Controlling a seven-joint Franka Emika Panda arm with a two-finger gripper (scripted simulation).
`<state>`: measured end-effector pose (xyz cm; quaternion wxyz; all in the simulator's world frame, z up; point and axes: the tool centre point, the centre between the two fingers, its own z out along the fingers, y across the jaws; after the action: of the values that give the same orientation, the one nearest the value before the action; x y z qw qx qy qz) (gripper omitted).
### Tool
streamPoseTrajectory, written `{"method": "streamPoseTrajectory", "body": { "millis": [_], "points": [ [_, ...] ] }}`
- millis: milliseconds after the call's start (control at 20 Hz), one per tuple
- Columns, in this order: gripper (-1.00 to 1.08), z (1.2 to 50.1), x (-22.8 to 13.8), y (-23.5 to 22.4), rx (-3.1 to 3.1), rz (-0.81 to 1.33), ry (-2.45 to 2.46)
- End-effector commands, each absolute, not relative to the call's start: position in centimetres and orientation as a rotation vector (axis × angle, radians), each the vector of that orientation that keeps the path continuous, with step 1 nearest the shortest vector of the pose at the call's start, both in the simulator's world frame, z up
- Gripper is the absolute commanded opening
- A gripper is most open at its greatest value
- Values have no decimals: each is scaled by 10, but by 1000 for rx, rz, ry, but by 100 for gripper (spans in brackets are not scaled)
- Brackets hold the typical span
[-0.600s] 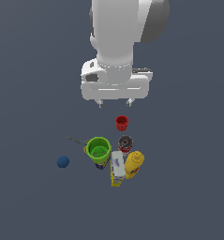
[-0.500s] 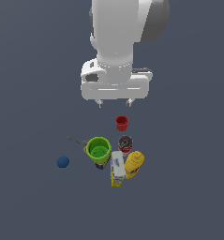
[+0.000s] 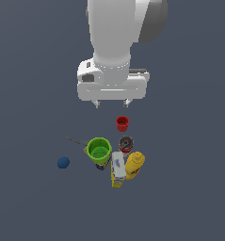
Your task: Pick up a designated object from a clutter of objects.
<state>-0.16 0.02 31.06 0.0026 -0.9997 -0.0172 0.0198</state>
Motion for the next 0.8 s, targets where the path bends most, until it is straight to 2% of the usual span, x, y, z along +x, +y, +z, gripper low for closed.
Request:
{"method": "streamPoseTrajectory", "body": {
  "millis": [0, 350, 750],
  "points": [
    [100, 310, -1, 1, -3136, 63, -56],
    [100, 306, 11, 1, -3137, 59, -66],
    [100, 289, 47, 5, -3140, 45, -98]
  ]
}}
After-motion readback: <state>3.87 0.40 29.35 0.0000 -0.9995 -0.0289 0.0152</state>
